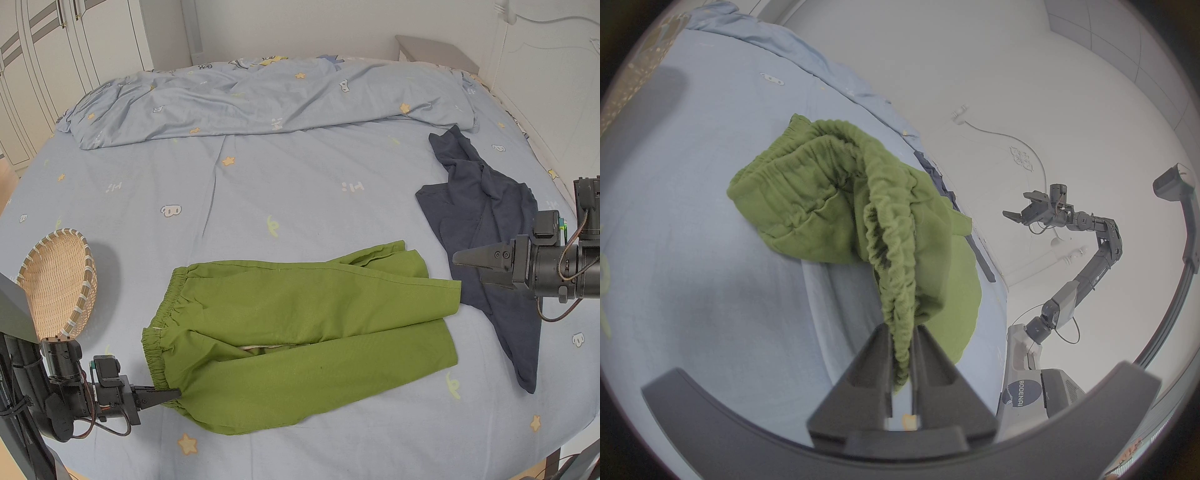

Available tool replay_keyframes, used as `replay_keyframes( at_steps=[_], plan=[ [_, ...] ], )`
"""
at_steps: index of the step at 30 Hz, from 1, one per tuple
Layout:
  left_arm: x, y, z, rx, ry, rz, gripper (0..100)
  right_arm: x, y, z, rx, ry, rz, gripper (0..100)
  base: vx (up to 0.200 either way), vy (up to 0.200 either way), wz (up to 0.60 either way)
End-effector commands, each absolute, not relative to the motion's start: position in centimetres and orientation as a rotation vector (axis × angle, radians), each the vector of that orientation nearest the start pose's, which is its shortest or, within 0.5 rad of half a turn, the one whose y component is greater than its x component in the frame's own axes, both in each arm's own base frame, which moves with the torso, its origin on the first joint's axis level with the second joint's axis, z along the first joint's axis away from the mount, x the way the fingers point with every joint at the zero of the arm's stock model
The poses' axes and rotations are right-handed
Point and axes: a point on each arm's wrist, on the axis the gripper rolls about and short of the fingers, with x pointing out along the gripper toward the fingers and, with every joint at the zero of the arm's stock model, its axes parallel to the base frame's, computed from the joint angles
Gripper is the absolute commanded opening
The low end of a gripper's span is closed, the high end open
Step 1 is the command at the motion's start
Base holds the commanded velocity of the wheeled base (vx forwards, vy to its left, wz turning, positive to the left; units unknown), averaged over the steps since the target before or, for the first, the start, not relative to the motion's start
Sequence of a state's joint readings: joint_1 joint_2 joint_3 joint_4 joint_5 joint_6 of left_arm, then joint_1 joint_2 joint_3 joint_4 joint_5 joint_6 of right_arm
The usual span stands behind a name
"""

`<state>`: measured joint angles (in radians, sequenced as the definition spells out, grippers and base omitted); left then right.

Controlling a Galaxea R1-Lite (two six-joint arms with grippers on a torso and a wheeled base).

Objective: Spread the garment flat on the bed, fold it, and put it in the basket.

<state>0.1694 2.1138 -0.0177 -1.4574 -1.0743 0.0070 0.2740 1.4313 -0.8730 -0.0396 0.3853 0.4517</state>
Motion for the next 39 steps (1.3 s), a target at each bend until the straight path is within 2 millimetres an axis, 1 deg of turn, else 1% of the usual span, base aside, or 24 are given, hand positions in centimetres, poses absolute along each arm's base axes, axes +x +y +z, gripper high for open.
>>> replay_keyframes(
  at_steps=[1, 7, 8, 10, 11, 14, 15, 16, 17, 18, 19, 20, 22, 23, 24, 27, 30, 34, 39],
  plan=[
    [20.1, 1.6, 1.4, -0.402, 0.554, -0.862, 0, 22.5, 7.2, 21.7, 0.454, 0.671, 0.513, 100, 0.0, 0.0, 0.0],
    [19.6, 1.7, 2.4, -0.487, 0.587, -0.829, 0, 22.4, 7.2, 21.6, 0.454, 0.677, 0.51, 100, 0.0, 0.0, 0.0],
    [19.1, 1.6, 3.6, -0.571, 0.609, -0.801, 0, 22.2, 7.0, 21.1, 0.443, 0.693, 0.504, 100, 0.0, 0.0, 0.0],
    [18.8, 1.5, 4.5, -0.6, 0.606, -0.793, 0, 22.1, 6.8, 20.4, 0.427, 0.713, 0.497, 100, 0.0, 0.0, 0.0],
    [18.5, 1.5, 5.0, -0.62, 0.612, -0.785, 0, 22.0, 6.5, 19.6, 0.414, 0.735, 0.484, 100, 0.0, 0.0, 0.0],
    [18.0, 1.4, 5.0, -0.655, 0.657, -0.773, 0, 22.3, 5.6, 18.1, 0.415, 0.783, 0.453, 100, 0.0, 0.0, 0.0],
    [17.9, 1.4, 5.0, -0.658, 0.661, -0.772, 0, 22.3, 5.5, 18.1, 0.416, 0.786, 0.452, 100, 0.0, 0.0, 0.0],
    [17.5, 1.3, 4.9, -0.68, 0.693, -0.763, 0, 22.5, 5.4, 16.6, 0.422, 0.844, 0.462, 100, 0.0, 0.0, 0.0],
    [17.4, 1.3, 4.9, -0.682, 0.695, -0.763, 0, 22.5, 5.4, 16.4, 0.424, 0.852, 0.463, 100, 0.0, 0.0, 0.0],
    [17.0, 1.2, 5.1, -0.69, 0.707, -0.76, 0, 22.6, 5.2, 15.0, 0.44, 0.909, 0.466, 100, 0.0, 0.0, 0.0],
    [17.0, 1.2, 5.1, -0.69, 0.707, -0.76, 0, 22.6, 5.2, 15.0, 0.44, 0.909, 0.466, 100, 0.0, 0.0, 0.0],
    [16.7, 1.2, 5.4, -0.689, 0.705, -0.757, 0, 22.8, 5.2, 13.5, 0.448, 0.968, 0.471, 100, 0.0, 0.0, 0.0],
    [16.3, 1.1, 5.6, -0.692, 0.71, -0.753, 0, 23.3, 5.3, 11.6, 0.429, 1.036, 0.488, 100, 0.0, 0.0, 0.0],
    [16.3, 1.1, 5.7, -0.692, 0.71, -0.753, 0, 23.3, 5.3, 11.5, 0.426, 1.039, 0.49, 100, 0.0, 0.0, 0.0],
    [15.9, 1.1, 5.7, -0.699, 0.722, -0.746, 0, 23.6, 5.4, 10.3, 0.398, 1.07, 0.523, 100, 0.0, 0.0, 0.0],
    [15.3, 1.2, 5.5, -0.695, 0.744, -0.735, 0, 24.0, 5.3, 9.0, 0.366, 1.09, 0.562, 100, 0.0, 0.0, 0.0],
    [14.9, 1.2, 5.4, -0.664, 0.752, -0.739, 0, 24.1, 5.0, 8.5, 0.368, 1.086, 0.562, 100, 0.0, 0.0, 0.0],
    [13.8, 1.1, 6.5, -0.637, 0.725, -0.723, 0, 24.4, 4.5, 8.1, 0.379, 1.068, 0.55, 100, 0.0, 0.0, 0.0],
    [14.1, 1.2, 6.7, -0.637, 0.732, -0.719, 0, 25.0, 4.6, 6.9, 0.399, 1.074, 0.577, 100, 0.0, 0.0, 0.0]
  ],
)
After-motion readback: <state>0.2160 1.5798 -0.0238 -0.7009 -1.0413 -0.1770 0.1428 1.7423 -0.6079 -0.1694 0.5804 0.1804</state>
